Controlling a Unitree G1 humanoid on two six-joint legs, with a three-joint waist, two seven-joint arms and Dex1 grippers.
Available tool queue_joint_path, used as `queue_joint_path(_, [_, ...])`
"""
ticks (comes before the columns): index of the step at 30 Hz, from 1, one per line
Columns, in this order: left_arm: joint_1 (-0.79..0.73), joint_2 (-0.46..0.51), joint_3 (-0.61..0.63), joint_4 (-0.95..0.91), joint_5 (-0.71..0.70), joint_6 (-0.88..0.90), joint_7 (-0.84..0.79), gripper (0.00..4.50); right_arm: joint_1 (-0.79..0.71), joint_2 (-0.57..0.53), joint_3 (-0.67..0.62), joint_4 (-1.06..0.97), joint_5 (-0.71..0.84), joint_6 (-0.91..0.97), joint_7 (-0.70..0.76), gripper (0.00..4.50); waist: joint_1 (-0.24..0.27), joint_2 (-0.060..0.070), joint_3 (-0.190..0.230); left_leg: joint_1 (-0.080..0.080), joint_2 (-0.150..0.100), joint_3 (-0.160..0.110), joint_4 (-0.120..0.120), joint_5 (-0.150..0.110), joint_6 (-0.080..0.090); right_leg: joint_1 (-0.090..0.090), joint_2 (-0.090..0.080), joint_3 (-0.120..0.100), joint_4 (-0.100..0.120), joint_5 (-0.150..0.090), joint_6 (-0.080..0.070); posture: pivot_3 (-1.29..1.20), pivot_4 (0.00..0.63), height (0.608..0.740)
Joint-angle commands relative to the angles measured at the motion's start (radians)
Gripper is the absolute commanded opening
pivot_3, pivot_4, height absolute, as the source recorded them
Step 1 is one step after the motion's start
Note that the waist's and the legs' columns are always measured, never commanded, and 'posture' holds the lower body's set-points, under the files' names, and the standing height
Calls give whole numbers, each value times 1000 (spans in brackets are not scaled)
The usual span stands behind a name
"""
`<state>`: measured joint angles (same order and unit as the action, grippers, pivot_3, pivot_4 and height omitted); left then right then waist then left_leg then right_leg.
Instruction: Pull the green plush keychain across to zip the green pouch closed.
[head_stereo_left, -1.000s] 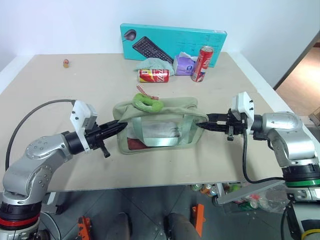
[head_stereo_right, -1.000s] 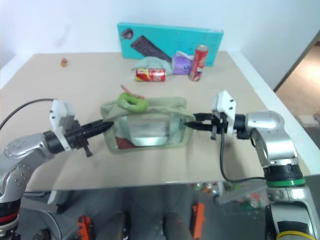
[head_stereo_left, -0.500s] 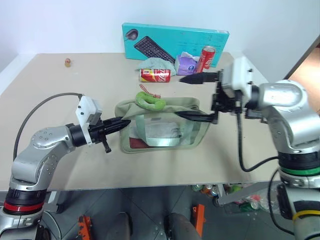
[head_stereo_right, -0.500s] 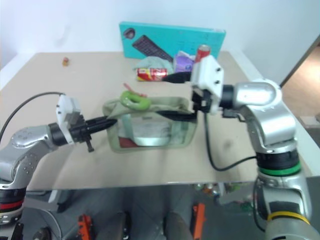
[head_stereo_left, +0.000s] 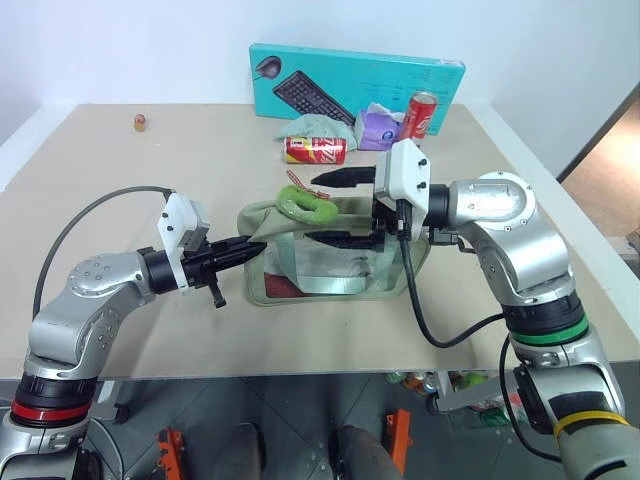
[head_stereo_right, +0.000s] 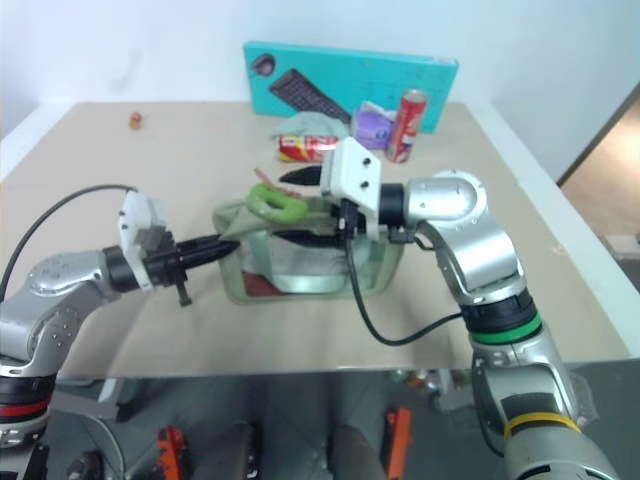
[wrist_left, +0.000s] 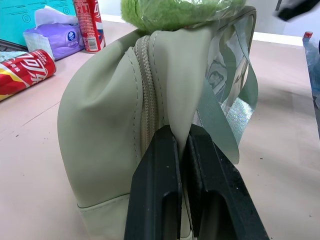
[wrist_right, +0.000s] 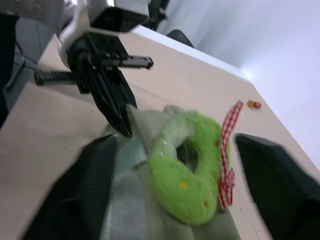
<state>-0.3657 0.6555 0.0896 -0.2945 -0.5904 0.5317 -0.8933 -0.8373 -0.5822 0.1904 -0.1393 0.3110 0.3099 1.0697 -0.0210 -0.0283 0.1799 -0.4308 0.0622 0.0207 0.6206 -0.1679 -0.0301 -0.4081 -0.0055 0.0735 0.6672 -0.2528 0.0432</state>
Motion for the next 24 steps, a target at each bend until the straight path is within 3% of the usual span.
queue_joint_path(1, [5,1,-3,-35,-5,11,10,0,8,-7,-19,3,-11,-38,9,2235,0,0,0,0,0,0,0,0,0,0,0,0,0,0,0,0,150,740])
queue_joint_path(8, [2,-2,-4,-36,-6,15,21,0,32,-10,-17,10,-32,-69,15,48,0,0,0,0,0,0,0,0,0,0,0,0,0,0,0,0,150,740])
queue_joint_path(15, [-8,-13,1,-27,-5,15,37,0,29,-7,-44,-2,-30,-87,6,48,0,0,0,0,0,0,0,0,0,0,0,0,0,0,0,0,150,740])
queue_joint_path(24, [-45,-35,-7,8,46,-44,65,0,-96,-55,-141,29,-4,-97,0,48,0,0,0,0,0,0,0,0,0,0,0,0,0,0,0,0,150,740])
